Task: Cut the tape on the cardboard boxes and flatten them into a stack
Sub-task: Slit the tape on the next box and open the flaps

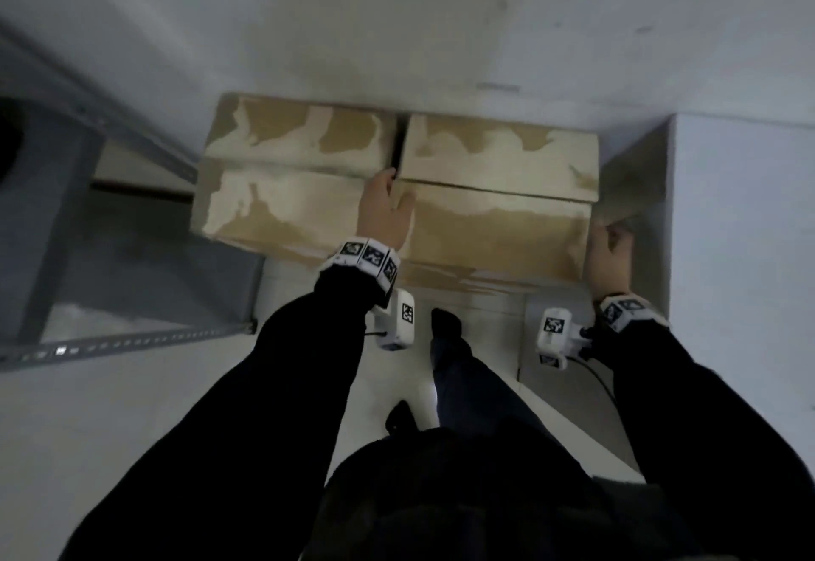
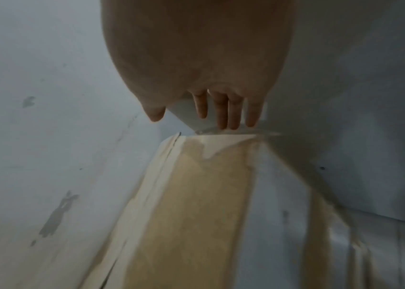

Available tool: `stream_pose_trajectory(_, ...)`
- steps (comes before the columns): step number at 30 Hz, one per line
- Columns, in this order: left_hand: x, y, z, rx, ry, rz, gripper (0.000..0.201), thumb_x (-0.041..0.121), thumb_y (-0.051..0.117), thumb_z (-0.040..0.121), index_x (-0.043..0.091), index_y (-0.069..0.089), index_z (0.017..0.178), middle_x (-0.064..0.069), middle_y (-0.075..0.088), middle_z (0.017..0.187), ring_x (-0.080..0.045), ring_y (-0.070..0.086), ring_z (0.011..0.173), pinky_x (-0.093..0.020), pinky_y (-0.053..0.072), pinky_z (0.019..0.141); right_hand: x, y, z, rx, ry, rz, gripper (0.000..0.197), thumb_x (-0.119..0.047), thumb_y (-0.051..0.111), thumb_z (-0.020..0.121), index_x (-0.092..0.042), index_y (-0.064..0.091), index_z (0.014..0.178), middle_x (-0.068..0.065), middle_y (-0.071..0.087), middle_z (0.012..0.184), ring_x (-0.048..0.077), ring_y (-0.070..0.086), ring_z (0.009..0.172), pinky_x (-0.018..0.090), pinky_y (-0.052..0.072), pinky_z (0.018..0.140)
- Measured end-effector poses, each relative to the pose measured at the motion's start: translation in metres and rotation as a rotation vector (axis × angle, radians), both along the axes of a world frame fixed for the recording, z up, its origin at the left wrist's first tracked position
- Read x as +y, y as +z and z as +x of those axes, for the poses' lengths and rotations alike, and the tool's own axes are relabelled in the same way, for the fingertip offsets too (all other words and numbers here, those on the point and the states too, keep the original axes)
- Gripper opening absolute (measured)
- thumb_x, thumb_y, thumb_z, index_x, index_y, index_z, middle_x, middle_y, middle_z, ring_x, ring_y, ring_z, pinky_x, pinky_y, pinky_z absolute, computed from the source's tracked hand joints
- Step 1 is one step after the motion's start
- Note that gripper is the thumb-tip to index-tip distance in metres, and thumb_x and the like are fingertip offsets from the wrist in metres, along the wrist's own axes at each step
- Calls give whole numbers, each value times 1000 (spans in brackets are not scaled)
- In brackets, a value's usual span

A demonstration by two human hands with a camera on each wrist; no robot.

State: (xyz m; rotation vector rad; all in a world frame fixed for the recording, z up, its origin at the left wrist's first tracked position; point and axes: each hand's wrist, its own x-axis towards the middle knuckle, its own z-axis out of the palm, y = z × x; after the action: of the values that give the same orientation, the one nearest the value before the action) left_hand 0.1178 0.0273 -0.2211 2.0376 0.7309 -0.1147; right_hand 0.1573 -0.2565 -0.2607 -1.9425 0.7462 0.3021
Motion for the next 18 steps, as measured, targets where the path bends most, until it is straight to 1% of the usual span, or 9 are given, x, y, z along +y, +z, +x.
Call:
stream_pose_trajectory(2,-5,-2,39,119,19,-26,55,26,49,98,6,30,146,-14,35,147,-28,38,133,-33,30,107,9,-2,34,44,46,13,59,-47,44,96,-13,32,143,7,49,135,24,48,123,29,36,97)
stream_pose_trajectory(4,-6,-9,64,294,57,1,63,32,48,98,5,21,149,-15,28,152,-30,32,137,-35,28,110,15,-10,57,120,109,-14,67,-52,42,94,-14,25,147,11,44,143,31,42,130,33,32,104)
stream_pose_trajectory(6,-8,-15,78,449,32,90,63,35,46,98,2,23,147,-17,31,149,-33,35,135,-40,31,110,16,-21,68,166,151,-22,71,-54,42,94,-14,21,148,14,44,143,36,41,130,36,32,105)
stream_pose_trajectory(7,-10,-17,83,483,24,131,61,35,45,97,1,26,145,-18,33,146,-34,38,132,-42,32,109,17,-24,69,168,161,-22,71,-54,43,93,-15,22,148,14,45,142,37,42,129,36,33,104)
stream_pose_trajectory(10,-17,-21,91,528,4,258,52,32,46,96,0,37,135,-19,37,139,-35,41,125,-45,33,107,13,-34,70,113,108,19,68,-50,48,93,-16,28,147,9,46,143,30,44,130,31,34,104)
stream_pose_trajectory(12,-21,-25,93,555,-14,326,48,33,47,94,1,41,129,-18,39,136,-34,39,126,-45,33,105,10,-37,70,79,71,68,63,-46,51,93,-15,34,145,8,48,141,26,46,128,26,35,99)
stream_pose_trajectory(13,-22,-26,94,573,-25,314,51,36,47,94,1,41,129,-18,41,137,-34,39,126,-45,34,104,8,-37,70,74,58,90,60,-45,51,93,-14,37,143,8,50,139,25,47,126,24,35,95)
stream_pose_trajectory(15,-23,-31,98,613,-39,202,65,47,48,93,1,34,137,-18,41,141,-34,41,128,-42,36,104,5,-38,72,85,49,132,56,-43,50,94,-12,41,140,9,51,136,24,49,124,22,34,90)
stream_pose_trajectory(18,-15,-41,99,633,-2,42,95,57,58,85,5,12,150,-13,30,152,-33,36,136,-39,33,106,5,-38,74,118,49,150,53,-42,50,95,-11,45,137,10,52,136,24,49,124,18,34,87)
